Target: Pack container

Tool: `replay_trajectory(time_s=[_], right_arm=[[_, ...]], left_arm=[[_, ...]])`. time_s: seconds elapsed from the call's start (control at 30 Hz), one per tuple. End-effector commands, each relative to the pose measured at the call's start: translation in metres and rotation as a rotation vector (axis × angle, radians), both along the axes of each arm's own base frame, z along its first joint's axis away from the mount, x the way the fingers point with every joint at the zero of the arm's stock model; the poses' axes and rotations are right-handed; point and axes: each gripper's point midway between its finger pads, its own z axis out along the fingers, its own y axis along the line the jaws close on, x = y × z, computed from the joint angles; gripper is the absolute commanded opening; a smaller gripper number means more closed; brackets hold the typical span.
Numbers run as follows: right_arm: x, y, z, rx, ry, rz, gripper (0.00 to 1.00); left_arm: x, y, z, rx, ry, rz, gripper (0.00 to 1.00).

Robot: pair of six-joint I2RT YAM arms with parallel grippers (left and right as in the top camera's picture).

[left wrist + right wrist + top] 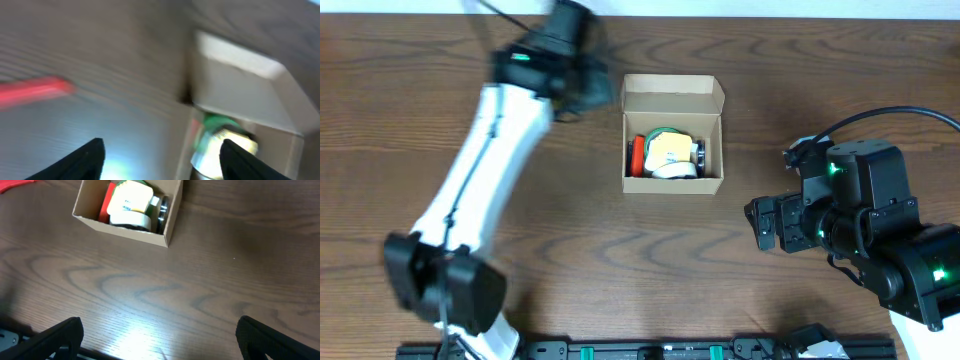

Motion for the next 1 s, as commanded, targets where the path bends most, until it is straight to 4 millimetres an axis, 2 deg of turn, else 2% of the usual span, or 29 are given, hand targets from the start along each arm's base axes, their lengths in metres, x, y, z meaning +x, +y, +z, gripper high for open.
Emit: replay_trajectory(time_s=[0.0,0.13,0.17,0.23,0.5,0.6,0.77,0.97], right_arm=[[0.0,-0.001,0.0,0.001,0.002,-0.004,0.99],[0.0,-0.001,0.0,0.001,0.002,-0.003,0.99],[0.0,-0.001,0.0,0.0,0.002,-0.003,0.99],[0.0,-0.001,0.0,0.0,0.002,-0.003,0.99],[0.0,-0.001,0.0,0.0,0.002,-0.003,0.99],[0.0,-0.001,0.0,0.001,0.002,-0.003,0.99],[0.0,-0.001,0.0,0.0,0.002,-0.004,0.99],[0.0,-0.001,0.0,0.0,0.002,-0.003,0.99]], left_arm=[[0.009,0.055,0.001,0.264,-0.038,-0.115,0.76],[0.006,0.092,-0.011,0.438,-0.001,-0.329,0.78],[0.005,0.1,-0.014,0.469,0.006,-0.369,0.81],[0.006,0.113,-0.018,0.496,0.014,-0.435,0.98],[0.004,0.151,-0.035,0.586,0.047,-0.654,0.95],[0.001,0.161,-0.044,0.569,0.063,-0.703,0.95],[-0.01,0.174,-0.071,0.481,0.124,-0.77,0.95],[-0.011,0.187,-0.108,0.453,0.212,-0.79,0.95]])
